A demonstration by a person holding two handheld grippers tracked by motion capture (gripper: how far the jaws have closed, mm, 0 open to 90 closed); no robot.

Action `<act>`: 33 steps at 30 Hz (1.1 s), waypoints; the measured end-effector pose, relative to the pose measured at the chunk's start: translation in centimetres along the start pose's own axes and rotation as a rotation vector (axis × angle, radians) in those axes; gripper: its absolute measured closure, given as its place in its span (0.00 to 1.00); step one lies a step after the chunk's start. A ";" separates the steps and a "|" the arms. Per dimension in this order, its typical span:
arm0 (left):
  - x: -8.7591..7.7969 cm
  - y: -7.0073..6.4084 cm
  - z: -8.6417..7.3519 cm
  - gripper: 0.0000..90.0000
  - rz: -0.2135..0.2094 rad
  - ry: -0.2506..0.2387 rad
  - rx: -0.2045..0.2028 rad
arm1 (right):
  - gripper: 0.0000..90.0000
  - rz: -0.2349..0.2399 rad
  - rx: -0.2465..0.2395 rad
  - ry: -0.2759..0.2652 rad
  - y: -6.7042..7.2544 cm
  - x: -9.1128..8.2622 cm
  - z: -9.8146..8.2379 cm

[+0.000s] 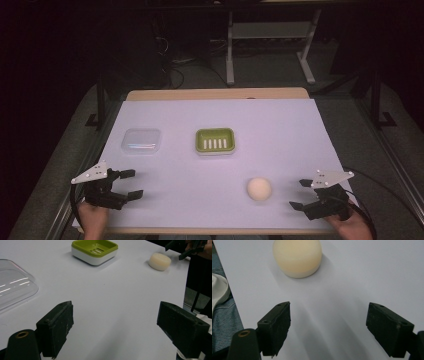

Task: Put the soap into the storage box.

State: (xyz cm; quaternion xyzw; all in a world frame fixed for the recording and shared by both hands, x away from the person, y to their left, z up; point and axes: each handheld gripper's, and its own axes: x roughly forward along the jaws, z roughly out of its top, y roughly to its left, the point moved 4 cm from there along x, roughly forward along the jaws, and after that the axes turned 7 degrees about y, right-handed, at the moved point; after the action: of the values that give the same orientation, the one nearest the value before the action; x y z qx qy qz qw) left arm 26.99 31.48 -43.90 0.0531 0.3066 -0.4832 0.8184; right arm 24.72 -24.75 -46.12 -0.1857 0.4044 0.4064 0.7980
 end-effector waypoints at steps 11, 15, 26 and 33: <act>0.0 -0.1 0.0 0.15 0.001 0.003 0.005 | 0.18 0.009 -0.014 0.025 0.5 0.4 1.0; -0.1 -0.1 0.0 0.15 0.001 -0.002 0.006 | 0.18 0.018 -0.020 0.024 0.6 0.4 1.4; -0.1 -0.2 0.0 0.15 0.005 0.005 0.012 | 0.16 0.038 0.006 0.023 0.4 0.5 2.3; -0.1 -0.2 0.0 0.15 0.012 0.004 0.010 | 0.15 0.051 -0.026 0.071 0.5 0.9 3.1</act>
State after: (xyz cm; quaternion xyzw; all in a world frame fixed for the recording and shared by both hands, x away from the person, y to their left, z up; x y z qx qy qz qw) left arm 26.76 31.49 -43.80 0.0599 0.3056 -0.4798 0.8202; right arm 26.19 -22.04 -44.94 -0.1998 0.4318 0.4251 0.7700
